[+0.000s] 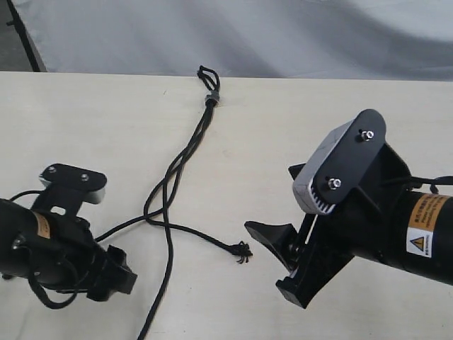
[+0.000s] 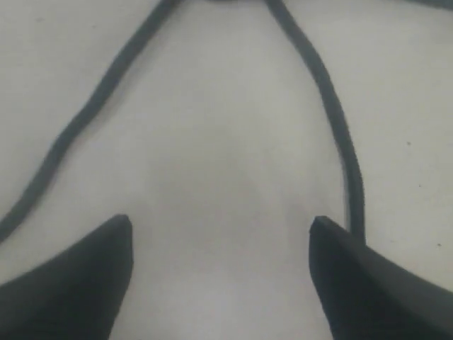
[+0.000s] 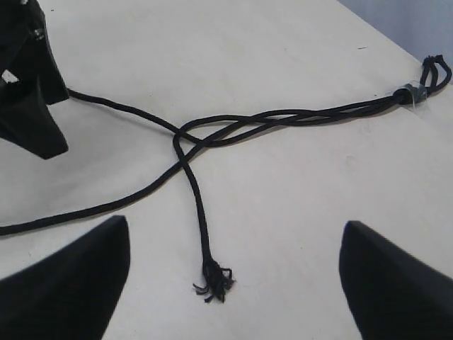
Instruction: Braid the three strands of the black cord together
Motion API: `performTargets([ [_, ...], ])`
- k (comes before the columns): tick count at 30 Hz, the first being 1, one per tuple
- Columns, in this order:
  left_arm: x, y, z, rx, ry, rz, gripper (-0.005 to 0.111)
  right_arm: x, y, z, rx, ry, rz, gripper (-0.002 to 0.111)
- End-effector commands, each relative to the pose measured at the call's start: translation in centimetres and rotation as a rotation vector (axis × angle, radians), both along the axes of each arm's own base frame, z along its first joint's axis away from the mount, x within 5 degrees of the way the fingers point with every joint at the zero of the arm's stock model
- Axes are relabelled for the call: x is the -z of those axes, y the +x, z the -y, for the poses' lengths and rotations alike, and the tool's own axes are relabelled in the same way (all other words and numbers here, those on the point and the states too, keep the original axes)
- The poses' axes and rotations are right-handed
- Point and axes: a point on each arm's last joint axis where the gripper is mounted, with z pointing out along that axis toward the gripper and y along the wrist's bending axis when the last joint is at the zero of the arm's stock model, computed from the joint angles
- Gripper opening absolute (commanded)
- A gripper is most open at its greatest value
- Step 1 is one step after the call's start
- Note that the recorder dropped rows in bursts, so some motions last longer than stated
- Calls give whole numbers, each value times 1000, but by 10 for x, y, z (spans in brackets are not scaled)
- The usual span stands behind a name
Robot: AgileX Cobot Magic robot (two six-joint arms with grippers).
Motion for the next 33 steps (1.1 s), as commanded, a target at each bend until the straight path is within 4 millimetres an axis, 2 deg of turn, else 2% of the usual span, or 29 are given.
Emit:
performTargets([
  [1, -1, -4, 31, 106, -21, 14, 66, -1, 0, 2, 8, 1, -2, 76],
  [4, -6, -9, 51, 183, -39, 34, 66, -1, 0, 2, 8, 1, -2, 76],
  [6, -6, -12, 58, 211, -46, 56, 66, -1, 0, 2, 11, 5, -6, 76],
  [17, 19, -8, 61, 221, 11, -2, 66, -1, 0, 2, 11, 5, -6, 76],
  [19, 24, -8, 61, 221, 22, -16, 63, -1, 0, 2, 10, 4, -4, 76],
  [22, 30, -8, 61, 221, 35, -33, 52, -1, 0, 2, 10, 4, -4, 76],
  [31, 31, -8, 61, 223, 40, -41, 0, -1, 0, 2, 10, 4, -4, 76],
  [33, 31, -9, 60, 240, 53, -43, 0, -1, 0, 2, 10, 4, -4, 76],
])
